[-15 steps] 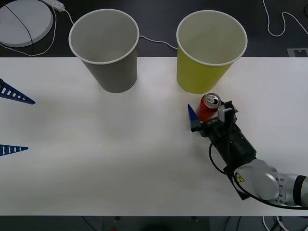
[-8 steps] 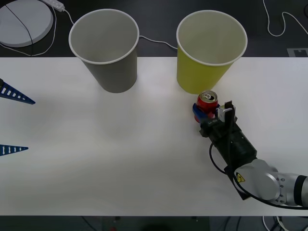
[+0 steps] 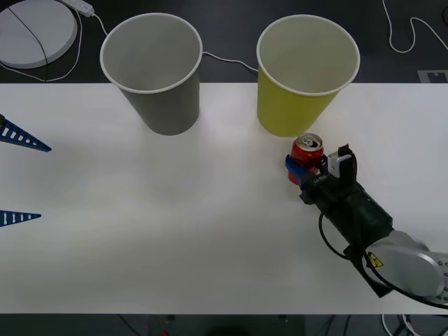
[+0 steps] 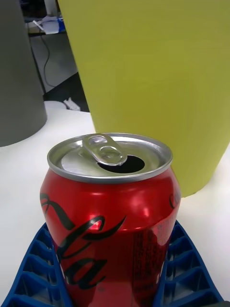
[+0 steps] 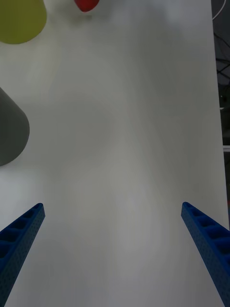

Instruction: Put the can into the green bin and the plastic bottle into the gray bin

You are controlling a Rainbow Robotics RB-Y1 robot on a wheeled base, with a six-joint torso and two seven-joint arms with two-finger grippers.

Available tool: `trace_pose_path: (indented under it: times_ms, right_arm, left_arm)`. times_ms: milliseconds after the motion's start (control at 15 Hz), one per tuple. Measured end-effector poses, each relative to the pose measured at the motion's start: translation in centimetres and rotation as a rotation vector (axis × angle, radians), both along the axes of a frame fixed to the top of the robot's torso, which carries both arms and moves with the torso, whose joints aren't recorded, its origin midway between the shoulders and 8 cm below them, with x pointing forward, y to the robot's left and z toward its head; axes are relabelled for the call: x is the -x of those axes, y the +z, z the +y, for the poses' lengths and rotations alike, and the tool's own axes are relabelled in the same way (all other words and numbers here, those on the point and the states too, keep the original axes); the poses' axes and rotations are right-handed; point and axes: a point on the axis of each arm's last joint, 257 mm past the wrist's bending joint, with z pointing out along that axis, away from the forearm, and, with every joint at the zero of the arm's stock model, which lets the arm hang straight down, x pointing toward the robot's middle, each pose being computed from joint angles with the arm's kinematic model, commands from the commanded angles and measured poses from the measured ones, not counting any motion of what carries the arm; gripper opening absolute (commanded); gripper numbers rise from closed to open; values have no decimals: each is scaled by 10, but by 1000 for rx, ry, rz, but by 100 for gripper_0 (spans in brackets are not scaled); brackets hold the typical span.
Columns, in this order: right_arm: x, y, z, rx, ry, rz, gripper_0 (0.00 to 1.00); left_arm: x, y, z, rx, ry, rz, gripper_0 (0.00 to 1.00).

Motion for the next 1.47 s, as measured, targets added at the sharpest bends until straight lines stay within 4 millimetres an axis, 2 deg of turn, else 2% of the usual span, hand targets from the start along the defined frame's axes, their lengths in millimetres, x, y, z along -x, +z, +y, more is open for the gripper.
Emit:
trace_pose_path:
  times_ms: [333,667,1133,1467]
  right_arm:
    - [27,22,0,104,139,103,0]
    - [54,51,-13,231,250,213,0]
    - [89,109,-41,272,282,405,0]
    - [91,157,-74,337,194,481,0]
  left_arm:
    - [0,0,0,0,0,0,100]
    - [0,0,0,0,0,0,100]
    - [0,0,0,0,0,0,100]
    - [0,0,0,0,0,0,100]
